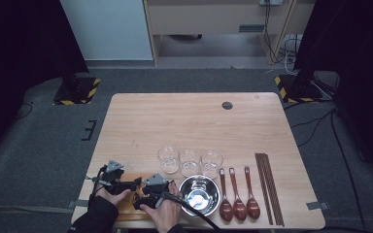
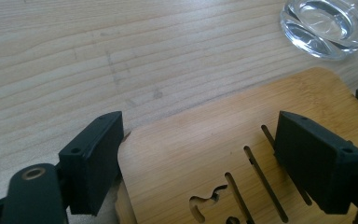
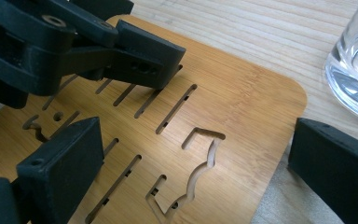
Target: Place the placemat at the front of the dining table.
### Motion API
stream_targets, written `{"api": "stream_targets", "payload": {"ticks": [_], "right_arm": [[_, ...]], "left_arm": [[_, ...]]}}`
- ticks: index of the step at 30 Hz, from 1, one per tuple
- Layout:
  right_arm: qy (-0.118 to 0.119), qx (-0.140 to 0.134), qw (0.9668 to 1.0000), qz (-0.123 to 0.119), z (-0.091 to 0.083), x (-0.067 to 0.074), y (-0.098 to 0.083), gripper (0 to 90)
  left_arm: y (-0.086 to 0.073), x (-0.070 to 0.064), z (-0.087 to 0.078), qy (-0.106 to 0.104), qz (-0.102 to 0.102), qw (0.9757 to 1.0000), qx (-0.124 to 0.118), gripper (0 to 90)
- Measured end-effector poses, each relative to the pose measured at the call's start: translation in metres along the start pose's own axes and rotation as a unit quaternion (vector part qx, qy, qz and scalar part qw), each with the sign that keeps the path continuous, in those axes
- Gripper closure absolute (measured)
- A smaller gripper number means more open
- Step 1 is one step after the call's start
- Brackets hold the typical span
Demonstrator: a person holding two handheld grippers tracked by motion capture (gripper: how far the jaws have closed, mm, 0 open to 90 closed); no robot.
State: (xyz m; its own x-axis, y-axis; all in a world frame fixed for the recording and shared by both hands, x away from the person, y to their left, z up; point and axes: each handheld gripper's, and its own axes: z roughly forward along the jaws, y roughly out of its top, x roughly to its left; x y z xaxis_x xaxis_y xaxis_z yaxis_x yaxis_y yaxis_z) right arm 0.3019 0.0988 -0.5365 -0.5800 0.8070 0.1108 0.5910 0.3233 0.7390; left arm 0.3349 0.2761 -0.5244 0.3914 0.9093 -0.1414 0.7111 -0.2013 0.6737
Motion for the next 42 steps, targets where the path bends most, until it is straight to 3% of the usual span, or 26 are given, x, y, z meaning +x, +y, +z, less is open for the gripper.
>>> {"api": "stream_targets", "payload": {"ticks": [12, 17, 42], "right_arm": [[0.0, -0.015, 0.9999, -0.006, -0.001, 0.002, 0.001, 7.3], [-0.002, -0.012, 0.9999, -0.009, -0.002, 0.003, 0.002, 7.4], [0.001, -0.026, 0.9991, -0.033, -0.015, 0.006, 0.016, 7.4]], "left_arm": [[0.003, 0.004, -0.002, 0.007, -0.022, 0.9997, 0.009, 16.5], [0.004, 0.003, -0.004, 0.008, -0.023, 0.9997, 0.01, 16.5], [0.01, 0.003, -0.021, 0.007, -0.04, 0.9991, -0.01, 16.5]]}}
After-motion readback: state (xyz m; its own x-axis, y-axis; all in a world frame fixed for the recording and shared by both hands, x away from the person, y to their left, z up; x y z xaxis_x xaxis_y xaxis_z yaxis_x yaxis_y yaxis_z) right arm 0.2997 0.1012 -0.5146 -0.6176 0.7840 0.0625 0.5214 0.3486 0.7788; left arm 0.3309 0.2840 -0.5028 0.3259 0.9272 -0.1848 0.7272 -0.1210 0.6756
